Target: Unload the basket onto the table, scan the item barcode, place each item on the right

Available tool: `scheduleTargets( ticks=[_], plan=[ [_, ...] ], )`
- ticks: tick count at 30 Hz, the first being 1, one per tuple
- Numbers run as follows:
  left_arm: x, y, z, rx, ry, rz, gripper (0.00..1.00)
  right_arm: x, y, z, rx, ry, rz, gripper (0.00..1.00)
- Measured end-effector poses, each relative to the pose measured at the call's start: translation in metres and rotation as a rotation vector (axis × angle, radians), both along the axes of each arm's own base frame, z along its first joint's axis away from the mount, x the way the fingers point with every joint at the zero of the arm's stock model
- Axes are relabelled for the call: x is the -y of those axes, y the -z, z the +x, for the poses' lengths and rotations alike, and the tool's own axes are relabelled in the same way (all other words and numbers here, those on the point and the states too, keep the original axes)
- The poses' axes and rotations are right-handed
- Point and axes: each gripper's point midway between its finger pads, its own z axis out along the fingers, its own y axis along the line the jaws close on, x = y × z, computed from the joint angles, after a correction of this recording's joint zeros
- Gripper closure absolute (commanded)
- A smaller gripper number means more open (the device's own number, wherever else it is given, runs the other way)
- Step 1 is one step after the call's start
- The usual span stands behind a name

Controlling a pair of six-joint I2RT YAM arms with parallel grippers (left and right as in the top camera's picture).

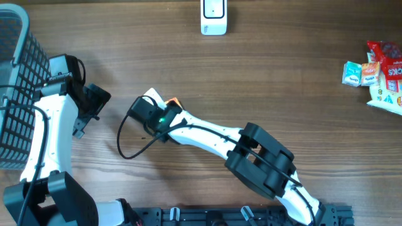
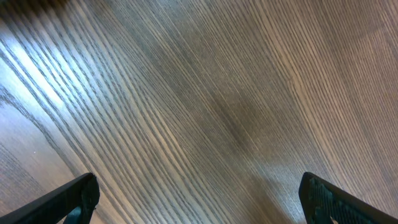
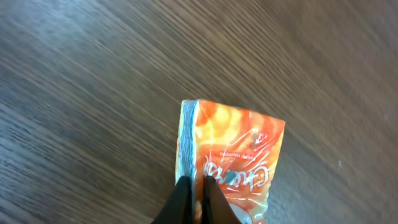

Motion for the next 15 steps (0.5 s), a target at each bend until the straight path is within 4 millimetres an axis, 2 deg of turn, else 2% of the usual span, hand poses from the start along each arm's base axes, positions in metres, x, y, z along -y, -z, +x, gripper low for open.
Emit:
scheduleTargets(
  ticks=[4, 6, 11, 13, 15],
  plan=[
    [0.0, 0.0, 0.0, 0.0, 0.0, 0.0, 0.0, 0.006, -0.012, 0.002, -0.066, 0.064, 0.08, 0.96],
    [0.0, 0.0, 0.0, 0.0, 0.0, 0.0, 0.0, 0.007, -0.031, 0.007, -0.109, 0.098, 0.174, 0.96],
    [0.0, 0.0, 0.0, 0.0, 0.0, 0.0, 0.0, 0.012, -0.098, 0.028, -0.303, 0.137, 0.529, 0.96],
    [0.0, 0.0, 0.0, 0.0, 0.0, 0.0, 0.0, 0.018, -0.113, 0.033, -0.398, 0.136, 0.642, 0.96],
    [0.0, 0.0, 0.0, 0.0, 0.0, 0.0, 0.0, 0.026, -0.118, 0.036, -0.488, 0.141, 0.724, 0.96]
  ],
)
